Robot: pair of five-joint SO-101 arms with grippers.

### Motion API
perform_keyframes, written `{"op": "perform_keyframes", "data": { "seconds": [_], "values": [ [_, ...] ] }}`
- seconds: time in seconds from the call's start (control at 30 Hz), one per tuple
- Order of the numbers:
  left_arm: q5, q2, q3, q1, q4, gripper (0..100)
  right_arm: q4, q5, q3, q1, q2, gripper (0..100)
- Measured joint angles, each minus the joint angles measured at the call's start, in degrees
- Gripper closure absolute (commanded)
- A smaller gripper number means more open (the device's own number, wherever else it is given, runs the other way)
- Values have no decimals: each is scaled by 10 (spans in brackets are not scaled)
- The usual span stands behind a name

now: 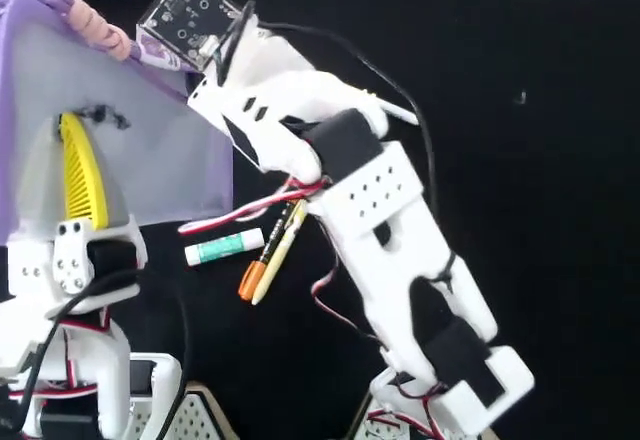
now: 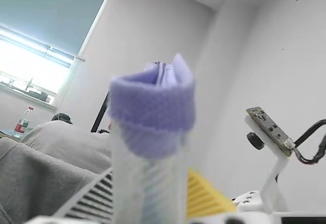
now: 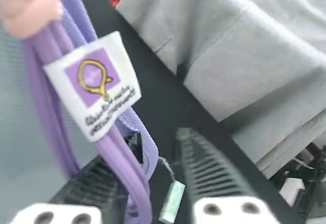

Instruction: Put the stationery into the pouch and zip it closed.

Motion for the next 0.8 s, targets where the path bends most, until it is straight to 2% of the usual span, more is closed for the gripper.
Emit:
{"op": "perform_keyframes", "data": {
  "seconds": [0.1, 0.27, 0.4, 0.53, 0.73, 0.8],
  "values": [
    [6, -5, -1, 0, 0, 963, -2, 0, 5, 20, -33, 988],
    [5, -3, 16, 1, 2, 814, -8, -14, 5, 87, -102, 988],
    [5, -6, 15, 25, 55, 805, -8, -52, 5, 142, -146, 988],
    [-42, -6, -11, 113, 144, 804, -8, -62, 5, 165, -187, 988],
    [-185, -7, -80, 331, 254, 804, 0, -62, 5, 193, -237, 988],
    [-212, -6, -91, 384, 271, 804, 3, -62, 5, 206, -259, 988]
  ]
}}
